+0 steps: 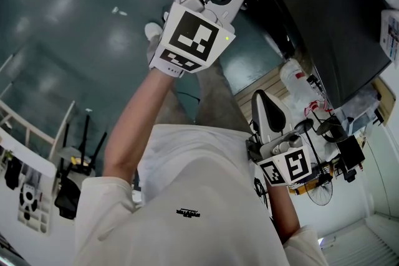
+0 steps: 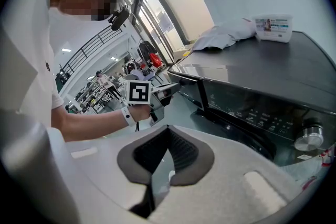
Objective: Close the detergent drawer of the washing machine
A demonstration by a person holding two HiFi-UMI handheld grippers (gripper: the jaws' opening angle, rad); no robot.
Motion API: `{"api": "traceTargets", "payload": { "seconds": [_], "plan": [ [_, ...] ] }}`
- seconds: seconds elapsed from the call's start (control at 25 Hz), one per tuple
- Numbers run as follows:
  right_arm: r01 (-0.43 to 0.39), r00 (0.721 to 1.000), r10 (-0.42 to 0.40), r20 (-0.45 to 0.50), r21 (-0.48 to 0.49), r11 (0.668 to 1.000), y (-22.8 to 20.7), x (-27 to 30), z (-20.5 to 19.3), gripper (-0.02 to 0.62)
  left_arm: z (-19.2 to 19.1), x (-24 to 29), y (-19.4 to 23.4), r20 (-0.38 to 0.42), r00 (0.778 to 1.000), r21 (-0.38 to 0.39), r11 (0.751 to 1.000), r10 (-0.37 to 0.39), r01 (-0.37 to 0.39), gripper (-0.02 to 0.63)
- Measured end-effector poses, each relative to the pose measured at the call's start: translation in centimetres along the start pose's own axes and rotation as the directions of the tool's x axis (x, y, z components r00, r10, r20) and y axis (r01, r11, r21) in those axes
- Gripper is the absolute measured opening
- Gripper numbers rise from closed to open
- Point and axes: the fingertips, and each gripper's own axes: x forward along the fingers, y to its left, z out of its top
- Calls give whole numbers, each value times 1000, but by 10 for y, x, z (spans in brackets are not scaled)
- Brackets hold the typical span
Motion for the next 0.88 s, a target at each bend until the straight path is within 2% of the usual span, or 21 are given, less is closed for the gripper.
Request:
{"api": "traceTargets", "payload": {
  "seconds": [0.32, 0.44, 0.76, 0.88],
  "plan": [
    [10, 1000, -10, 12, 4, 1000, -2, -4, 0, 2, 3, 10, 3, -9, 1000, -1, 1000, 15, -15, 21],
    [19, 1000, -20, 17, 9, 1000, -5, -6, 1, 0, 3, 11, 4, -10, 1000, -17, 1000, 8, -8, 21],
    [28, 998, -29, 53, 5, 1000, 2, -9, 8, 2, 0, 9, 4, -20, 1000, 11, 1000, -23, 23, 20],
    [37, 996, -37, 79, 2, 999, 7, -13, 14, 2, -7, 7, 10, -53, 999, 0, 1000, -9, 9, 18]
  ]
}}
